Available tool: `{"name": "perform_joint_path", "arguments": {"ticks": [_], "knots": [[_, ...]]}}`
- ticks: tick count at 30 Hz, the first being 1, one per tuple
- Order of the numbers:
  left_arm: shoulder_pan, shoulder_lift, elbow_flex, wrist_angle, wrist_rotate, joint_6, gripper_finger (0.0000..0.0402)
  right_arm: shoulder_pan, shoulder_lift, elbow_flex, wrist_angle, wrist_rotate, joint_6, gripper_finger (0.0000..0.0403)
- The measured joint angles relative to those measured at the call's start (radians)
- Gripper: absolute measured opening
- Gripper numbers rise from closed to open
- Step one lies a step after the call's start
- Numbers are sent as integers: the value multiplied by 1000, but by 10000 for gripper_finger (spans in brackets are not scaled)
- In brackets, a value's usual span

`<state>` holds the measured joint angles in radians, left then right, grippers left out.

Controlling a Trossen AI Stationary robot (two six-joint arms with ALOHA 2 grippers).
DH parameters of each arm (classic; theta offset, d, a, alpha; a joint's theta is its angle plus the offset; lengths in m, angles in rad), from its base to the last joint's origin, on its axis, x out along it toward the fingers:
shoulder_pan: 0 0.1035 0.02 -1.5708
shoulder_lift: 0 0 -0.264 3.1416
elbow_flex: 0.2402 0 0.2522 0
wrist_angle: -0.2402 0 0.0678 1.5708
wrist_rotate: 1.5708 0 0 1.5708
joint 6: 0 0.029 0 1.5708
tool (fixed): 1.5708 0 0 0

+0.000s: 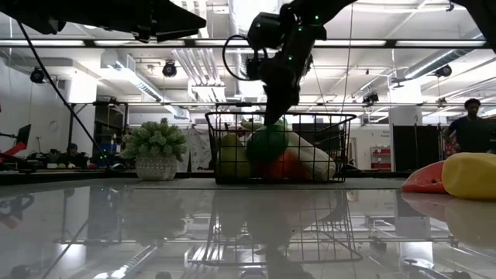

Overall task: Build produce basket
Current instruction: Put the green lime into the black wire basket, then put the yellow lemon into the black wire basket

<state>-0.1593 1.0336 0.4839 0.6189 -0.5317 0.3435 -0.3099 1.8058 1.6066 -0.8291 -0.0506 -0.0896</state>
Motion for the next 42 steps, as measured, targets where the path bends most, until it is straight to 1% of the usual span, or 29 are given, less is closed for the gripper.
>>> {"name": "perform_joint_path", "arguments": {"ticks": [8, 17, 21, 25, 31, 36, 39, 42], "knots": [[-1, 0, 0, -2, 0, -17, 361, 0, 1, 0, 3, 0, -1, 22], [-1, 0, 0, -2, 0, -22, 361, 9, 10, -8, 11, 12, 1, 11], [0, 0, 0, -5, 0, -23, 361, 16, -30, 0, -10, 28, 13, 11], [0, 0, 0, -7, 0, -23, 361, 37, -104, 6, -49, 34, 45, 11], [0, 0, 0, -8, 10, -23, 361, 129, -220, 4, -129, 32, 133, 11], [0, 0, 0, -8, 33, -49, 361, 248, -294, -31, -124, 34, 158, 11], [0, 0, 0, -8, 90, -122, 361, 325, -325, -77, -80, 54, 157, 11], [-8, 12, 0, -21, 182, -213, 361, 391, -348, -138, -7, 77, 148, 11]]}}
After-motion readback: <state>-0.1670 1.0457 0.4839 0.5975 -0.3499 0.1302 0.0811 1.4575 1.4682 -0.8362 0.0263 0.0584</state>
